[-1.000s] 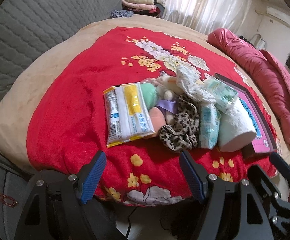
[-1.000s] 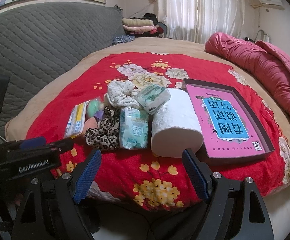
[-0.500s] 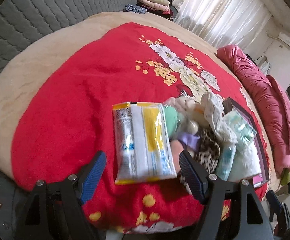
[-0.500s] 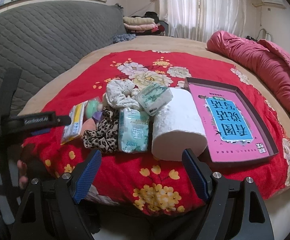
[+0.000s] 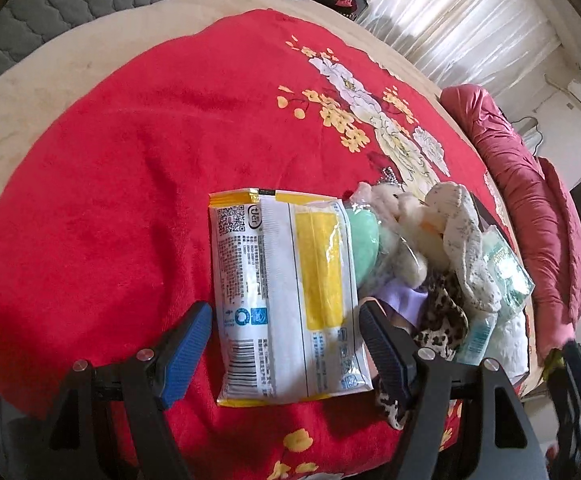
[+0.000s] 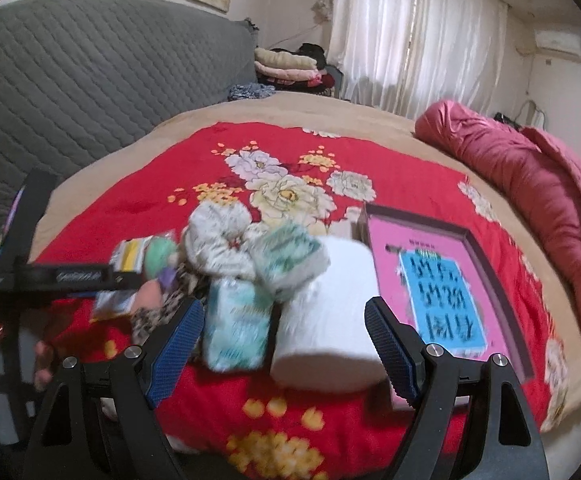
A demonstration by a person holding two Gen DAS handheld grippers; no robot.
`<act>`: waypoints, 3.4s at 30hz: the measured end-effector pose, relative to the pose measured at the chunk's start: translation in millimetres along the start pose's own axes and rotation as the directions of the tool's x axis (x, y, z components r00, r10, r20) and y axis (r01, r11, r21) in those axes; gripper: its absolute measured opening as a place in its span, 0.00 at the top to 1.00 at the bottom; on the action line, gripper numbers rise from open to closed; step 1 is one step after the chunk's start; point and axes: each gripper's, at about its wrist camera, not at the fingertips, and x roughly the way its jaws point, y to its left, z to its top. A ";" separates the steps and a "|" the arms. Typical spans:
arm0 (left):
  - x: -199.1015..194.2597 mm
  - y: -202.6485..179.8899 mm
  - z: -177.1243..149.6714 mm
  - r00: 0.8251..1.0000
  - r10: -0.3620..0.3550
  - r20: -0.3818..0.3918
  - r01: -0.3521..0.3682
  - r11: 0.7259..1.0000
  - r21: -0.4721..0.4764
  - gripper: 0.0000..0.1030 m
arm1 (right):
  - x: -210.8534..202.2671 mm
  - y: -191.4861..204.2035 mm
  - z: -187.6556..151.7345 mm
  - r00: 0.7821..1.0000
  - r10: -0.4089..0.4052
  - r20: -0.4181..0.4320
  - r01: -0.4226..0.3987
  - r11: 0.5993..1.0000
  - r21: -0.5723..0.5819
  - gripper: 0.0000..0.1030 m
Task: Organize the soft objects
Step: 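Grasp the yellow-white wipes pack with the left tool while the right grasps the green tissue pack, then carry the wipes pack with the left tool while the right carries the tissue pack toward the tray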
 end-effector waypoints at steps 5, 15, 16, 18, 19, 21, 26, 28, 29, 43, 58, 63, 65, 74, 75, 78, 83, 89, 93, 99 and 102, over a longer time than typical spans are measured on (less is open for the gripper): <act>5.1 3.7 2.6 1.000 -0.026 0.001 0.026 1.000 -0.011 0.27 | 37.0 -12.2 24.1 0.998 -0.036 -0.048 0.034 0.998 -0.049 0.19; 8.2 10.9 5.8 0.998 -0.060 0.009 0.061 0.998 -0.028 0.27 | 97.3 5.0 33.7 0.989 -0.078 -0.127 0.037 0.954 -0.298 0.19; 8.9 10.9 6.3 0.998 -0.061 0.011 0.062 0.998 -0.029 0.27 | 102.7 6.5 34.7 0.988 -0.083 -0.133 0.038 0.950 -0.311 0.19; 9.7 11.1 6.8 0.998 -0.062 0.014 0.062 0.998 -0.026 0.27 | 112.9 5.9 36.9 0.986 -0.079 -0.147 0.031 0.951 -0.307 0.19; 9.9 11.1 6.6 0.998 -0.062 0.013 0.062 0.998 -0.024 0.27 | 116.2 5.9 37.6 0.985 -0.076 -0.156 0.026 0.953 -0.302 0.19; 11.0 10.7 7.8 0.998 -0.060 0.016 0.060 0.998 -0.015 0.27 | 122.7 5.4 37.8 0.981 -0.080 -0.174 0.026 0.955 -0.295 0.20; 13.7 8.4 8.2 0.998 -0.053 0.028 0.053 0.999 -0.005 0.27 | 123.6 10.4 33.5 0.986 -0.105 -0.132 0.059 0.947 -0.316 0.44; 13.9 7.9 7.9 0.998 -0.050 0.031 0.050 0.999 0.000 0.28 | 120.3 12.4 31.8 0.988 -0.105 -0.117 0.061 0.943 -0.327 0.45; 13.2 8.3 7.7 0.998 -0.049 0.032 0.049 0.999 0.001 0.30 | 118.4 11.6 31.2 0.989 -0.097 -0.110 0.058 0.947 -0.315 0.46; -3.5 14.6 8.1 0.991 -0.109 0.079 0.109 0.994 0.002 0.44 | 60.0 -21.6 30.1 0.998 -0.036 0.048 0.038 0.998 -0.050 0.48; -50.2 -11.1 -8.1 0.972 -0.096 0.212 0.067 0.988 0.141 0.44 | 15.1 -53.6 12.1 0.990 -0.089 0.108 0.078 0.992 0.104 0.48; -66.2 -37.2 -25.0 0.968 -0.067 0.243 0.016 0.978 0.207 0.44 | 1.6 -76.4 3.4 0.983 -0.137 0.123 0.115 0.979 0.170 0.48; -67.6 -50.4 -32.1 0.969 -0.060 0.241 0.001 0.971 0.240 0.44 | -4.1 -84.5 -0.6 0.979 -0.154 0.134 0.128 0.974 0.184 0.48; -76.3 -114.5 -60.6 0.973 -0.106 0.204 0.027 0.935 0.355 0.44 | -23.1 -121.0 -13.3 0.964 -0.214 0.158 0.163 0.945 0.284 0.48; -77.8 -121.4 -62.0 0.973 -0.112 0.203 0.030 0.930 0.366 0.44 | -25.9 -124.4 -14.6 0.959 -0.231 0.165 0.177 0.940 0.290 0.48; -81.6 -138.0 -64.6 0.972 -0.128 0.196 0.047 0.928 0.370 0.44 | -31.1 -134.9 -16.7 0.952 -0.251 0.177 0.187 0.931 0.312 0.48; -85.7 -170.7 -71.3 0.969 -0.133 0.209 0.038 0.914 0.403 0.44 | -35.8 -153.8 -22.0 0.947 -0.265 0.182 0.185 0.913 0.362 0.48; -76.6 -213.1 -76.6 0.974 -0.148 0.171 0.060 0.898 0.435 0.44 | -44.0 -183.7 -33.6 0.933 -0.315 0.174 0.216 0.876 0.431 0.48; -66.9 -239.2 -82.4 0.977 -0.160 0.143 0.075 0.879 0.471 0.44 | -47.0 -200.1 -41.4 0.923 -0.349 0.164 0.246 0.860 0.446 0.48; -43.9 -272.4 -92.0 0.981 -0.167 0.100 0.093 0.852 0.515 0.44 | -41.3 -218.8 -51.6 0.924 -0.360 0.130 0.257 0.835 0.486 0.48; -24.8 -290.6 -95.5 0.985 -0.162 0.063 0.104 0.842 0.530 0.44 | -36.7 -224.8 -56.3 0.926 -0.361 0.111 0.262 0.827 0.497 0.48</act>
